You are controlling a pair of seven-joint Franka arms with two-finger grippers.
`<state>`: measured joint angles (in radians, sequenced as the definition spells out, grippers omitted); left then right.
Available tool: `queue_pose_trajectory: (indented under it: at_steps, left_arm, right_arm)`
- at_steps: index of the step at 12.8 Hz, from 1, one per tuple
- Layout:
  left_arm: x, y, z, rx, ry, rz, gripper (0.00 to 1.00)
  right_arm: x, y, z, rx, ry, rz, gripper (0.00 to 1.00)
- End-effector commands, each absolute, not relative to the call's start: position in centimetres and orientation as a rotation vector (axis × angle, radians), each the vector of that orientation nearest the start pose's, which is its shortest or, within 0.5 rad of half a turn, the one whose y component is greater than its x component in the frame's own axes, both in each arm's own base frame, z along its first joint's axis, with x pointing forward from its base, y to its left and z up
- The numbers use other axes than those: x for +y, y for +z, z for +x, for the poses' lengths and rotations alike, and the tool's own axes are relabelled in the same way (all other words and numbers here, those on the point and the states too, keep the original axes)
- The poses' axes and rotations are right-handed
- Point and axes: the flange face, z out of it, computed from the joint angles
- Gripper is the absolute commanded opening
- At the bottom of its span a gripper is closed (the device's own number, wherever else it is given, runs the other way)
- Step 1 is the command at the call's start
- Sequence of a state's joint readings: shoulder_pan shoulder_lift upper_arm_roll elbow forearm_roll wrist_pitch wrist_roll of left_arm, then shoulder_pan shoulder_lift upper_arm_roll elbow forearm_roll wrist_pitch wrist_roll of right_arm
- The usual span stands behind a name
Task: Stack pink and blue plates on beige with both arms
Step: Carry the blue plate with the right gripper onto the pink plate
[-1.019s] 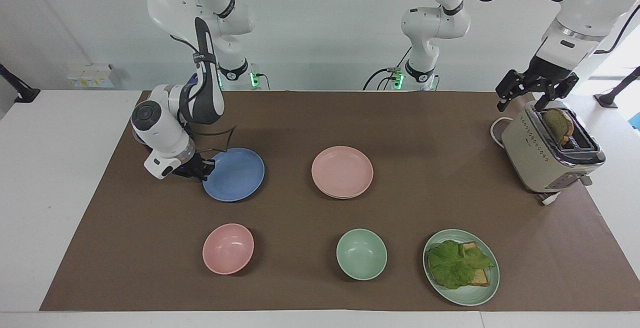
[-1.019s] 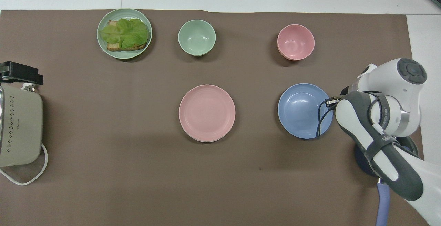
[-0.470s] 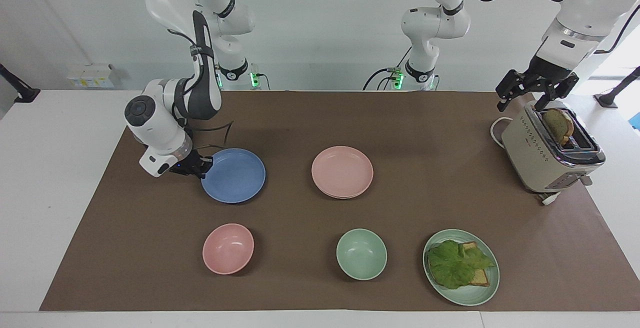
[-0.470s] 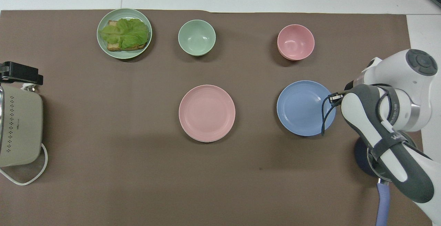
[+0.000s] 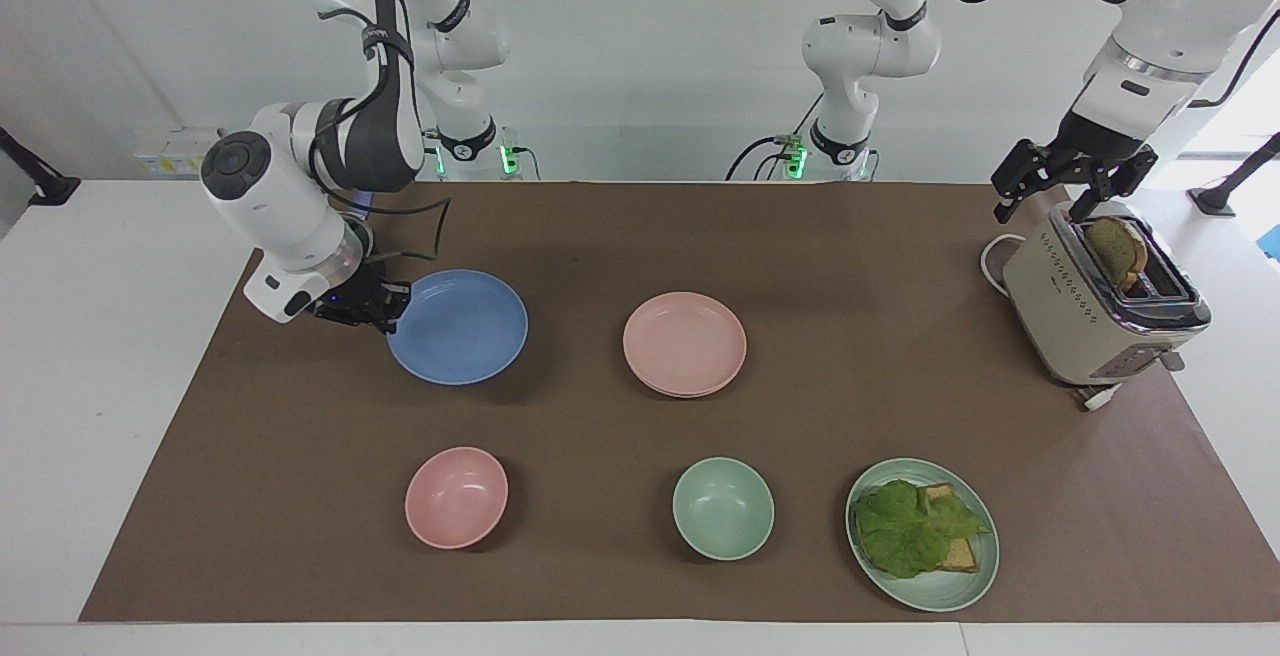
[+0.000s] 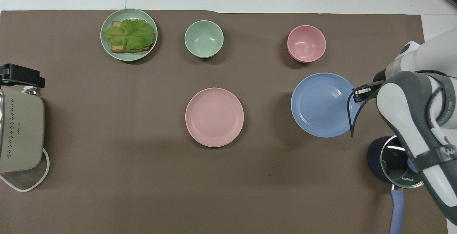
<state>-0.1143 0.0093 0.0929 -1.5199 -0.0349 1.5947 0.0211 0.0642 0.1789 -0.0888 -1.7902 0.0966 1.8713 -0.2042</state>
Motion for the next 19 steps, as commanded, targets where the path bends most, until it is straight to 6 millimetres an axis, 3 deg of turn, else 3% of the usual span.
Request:
queue_pose_trajectory:
  at_steps: [1, 3, 6, 10, 13, 16, 19]
  left_arm:
    - [-1.3, 64.9, 55.4, 0.073, -0.092, -3.158, 1.00]
    - [-1.3, 64.9, 55.4, 0.073, -0.092, -3.158, 1.00]
    - [-1.3, 64.9, 55.4, 0.073, -0.092, -3.158, 1.00]
    - [-1.3, 64.9, 55.4, 0.073, -0.092, -3.158, 1.00]
    - [-1.3, 64.9, 55.4, 0.073, -0.092, -3.158, 1.00]
    - [-1.4, 64.9, 55.4, 0.076, -0.092, -3.158, 1.00]
    - [-1.3, 64.9, 55.4, 0.073, -0.092, -3.158, 1.00]
  right_arm:
    - [0.7, 44.7, 60.3, -0.281, 0.128, -3.012, 0.00]
    - [1.0, 44.6, 60.4, -0.284, 0.126, -3.011, 0.00]
    - [4.6, 44.9, 60.4, -0.257, 0.106, -3.013, 0.00]
    - [12.4, 45.2, 60.3, -0.138, 0.021, -3.023, 0.00]
    - [19.0, 44.1, 59.6, -0.035, -0.039, -2.976, 0.00]
    - [23.9, 42.5, 58.9, -0.053, -0.062, -2.966, 0.00]
    - [24.3, 42.4, 59.0, -0.004, -0.083, -2.961, 0.00]
